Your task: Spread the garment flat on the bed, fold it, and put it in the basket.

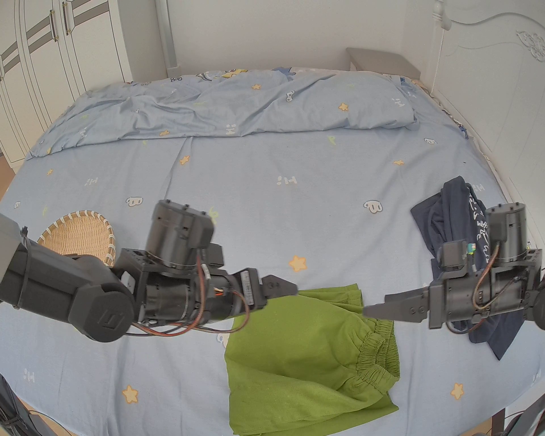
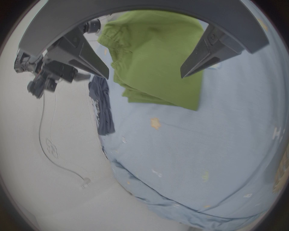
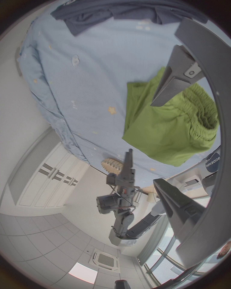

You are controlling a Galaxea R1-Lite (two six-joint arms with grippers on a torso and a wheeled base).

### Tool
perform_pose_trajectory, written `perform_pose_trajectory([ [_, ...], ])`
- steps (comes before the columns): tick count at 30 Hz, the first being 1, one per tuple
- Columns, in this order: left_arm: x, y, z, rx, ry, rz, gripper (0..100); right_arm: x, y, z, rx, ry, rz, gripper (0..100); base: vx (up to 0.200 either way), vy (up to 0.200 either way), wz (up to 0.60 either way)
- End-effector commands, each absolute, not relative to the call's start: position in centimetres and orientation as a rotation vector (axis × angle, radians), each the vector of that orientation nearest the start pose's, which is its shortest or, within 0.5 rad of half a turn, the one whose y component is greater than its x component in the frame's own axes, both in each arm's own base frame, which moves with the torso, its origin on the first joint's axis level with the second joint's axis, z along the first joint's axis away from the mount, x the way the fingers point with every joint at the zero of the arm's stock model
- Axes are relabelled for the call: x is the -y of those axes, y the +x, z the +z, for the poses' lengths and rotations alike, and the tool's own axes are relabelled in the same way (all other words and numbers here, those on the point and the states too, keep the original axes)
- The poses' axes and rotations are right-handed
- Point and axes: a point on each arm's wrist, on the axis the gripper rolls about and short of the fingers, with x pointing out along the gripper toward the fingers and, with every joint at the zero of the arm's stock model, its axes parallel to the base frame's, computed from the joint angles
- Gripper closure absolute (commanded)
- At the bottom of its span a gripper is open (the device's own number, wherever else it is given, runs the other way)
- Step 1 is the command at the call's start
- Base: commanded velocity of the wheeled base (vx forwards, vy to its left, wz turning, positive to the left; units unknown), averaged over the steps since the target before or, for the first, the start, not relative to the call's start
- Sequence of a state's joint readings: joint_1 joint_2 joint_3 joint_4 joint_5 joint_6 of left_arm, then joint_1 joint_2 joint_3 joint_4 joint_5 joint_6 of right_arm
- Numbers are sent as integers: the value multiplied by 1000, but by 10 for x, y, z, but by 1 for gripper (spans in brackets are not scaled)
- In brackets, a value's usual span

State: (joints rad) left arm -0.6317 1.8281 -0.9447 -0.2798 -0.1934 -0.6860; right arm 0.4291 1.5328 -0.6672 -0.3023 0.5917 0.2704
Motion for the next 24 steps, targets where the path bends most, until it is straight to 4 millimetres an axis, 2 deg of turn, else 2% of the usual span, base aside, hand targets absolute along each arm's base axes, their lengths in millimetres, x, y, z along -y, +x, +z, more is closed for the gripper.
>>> perform_pose_trajectory([
  [1,152,275,113,-873,-570,-459,0,-160,228,122,-891,239,996,0,0,0,0],
  [6,151,275,90,-902,-654,-504,0,-170,216,99,-1003,215,1015,0,0,0,0],
  [11,154,277,70,-933,-687,-563,0,-163,199,85,-1103,215,992,0,0,0,0],
  [17,161,277,49,-953,-685,-605,0,-144,168,87,-1177,224,973,0,0,0,0],
  [18,161,277,49,-953,-685,-605,0,-144,168,87,-1177,224,973,0,0,0,0],
  [20,164,277,43,-957,-687,-627,0,-136,154,78,-1230,214,960,0,0,0,0],
  [24,163,275,42,-951,-692,-650,0,-122,147,65,-1278,223,914,0,0,0,0],
])
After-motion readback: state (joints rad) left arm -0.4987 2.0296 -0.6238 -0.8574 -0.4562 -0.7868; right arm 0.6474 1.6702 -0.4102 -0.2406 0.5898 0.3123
